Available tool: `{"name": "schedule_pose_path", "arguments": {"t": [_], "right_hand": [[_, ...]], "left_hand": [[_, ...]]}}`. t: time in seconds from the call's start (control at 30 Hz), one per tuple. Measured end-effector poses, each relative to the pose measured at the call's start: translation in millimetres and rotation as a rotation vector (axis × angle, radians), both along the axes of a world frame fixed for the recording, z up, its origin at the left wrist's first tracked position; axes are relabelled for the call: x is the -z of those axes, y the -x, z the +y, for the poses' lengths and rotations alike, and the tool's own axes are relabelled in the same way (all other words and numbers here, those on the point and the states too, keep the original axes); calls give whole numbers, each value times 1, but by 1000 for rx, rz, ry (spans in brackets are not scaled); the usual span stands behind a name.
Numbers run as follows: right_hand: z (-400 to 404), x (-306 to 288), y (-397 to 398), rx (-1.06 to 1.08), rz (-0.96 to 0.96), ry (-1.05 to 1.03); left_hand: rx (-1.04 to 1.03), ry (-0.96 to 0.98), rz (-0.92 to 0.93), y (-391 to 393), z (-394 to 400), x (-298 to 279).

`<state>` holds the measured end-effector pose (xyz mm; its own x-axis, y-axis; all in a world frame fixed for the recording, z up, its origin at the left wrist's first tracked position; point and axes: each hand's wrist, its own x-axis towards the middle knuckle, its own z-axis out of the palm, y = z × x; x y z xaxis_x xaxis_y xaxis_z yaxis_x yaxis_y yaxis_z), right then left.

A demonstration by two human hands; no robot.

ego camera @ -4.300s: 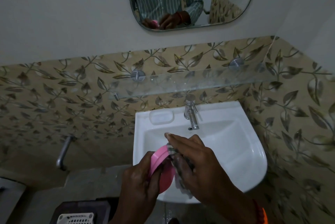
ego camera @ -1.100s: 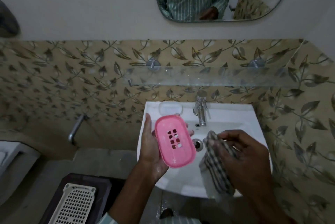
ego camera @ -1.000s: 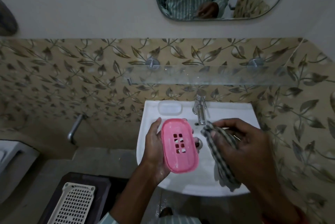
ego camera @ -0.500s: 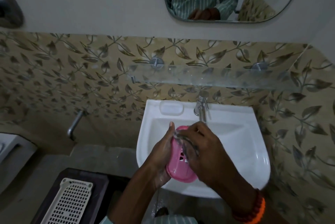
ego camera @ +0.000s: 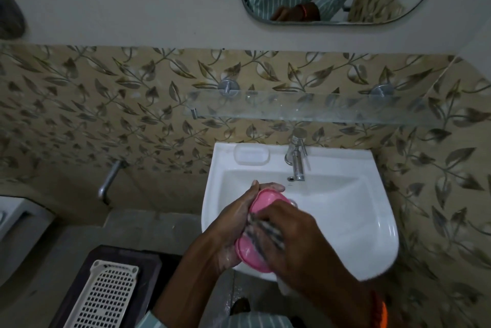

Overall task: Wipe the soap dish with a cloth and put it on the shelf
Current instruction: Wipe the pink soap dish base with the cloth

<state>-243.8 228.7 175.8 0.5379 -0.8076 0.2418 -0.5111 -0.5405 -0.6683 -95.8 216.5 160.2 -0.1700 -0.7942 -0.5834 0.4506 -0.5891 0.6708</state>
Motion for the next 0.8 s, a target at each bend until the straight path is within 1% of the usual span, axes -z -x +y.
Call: {"name": "schedule_pose_path", "arguments": {"t": [0.03,0.07,0.17,0.2,0.3,0.37,0.5,0.53,0.7,0.8], "right_hand": [[3,-2,-1,-20,-3,-7],[-2,-5,0,4,-25,-14],[-30,-19,4,225,-164,-74],[-32,-22,2,256,-191,-93],[-9,-20,-6,194,-177,-150],[-2,-17,-9,191,-181,-187],[-32,-23,-7,383,-225,-151],[-32,-23,-9,404,-242,-152],[-9,-19,-19,377,-300,-230],[-26,-24,-17,419,-304,-173]], "left_hand": [[1,-1,-4,0,0,1],[11,-4,-15,1,1,1],[26,15,-86,5,4,-3],[33,30,-111,4,5,-5],[39,44,-146,0,2,-11],[32,59,-179,-3,4,-13],[2,130,-232,5,8,-17],[-11,150,-242,5,8,-19],[-73,239,-322,2,5,-22],[-69,284,-369,5,8,-21]]}}
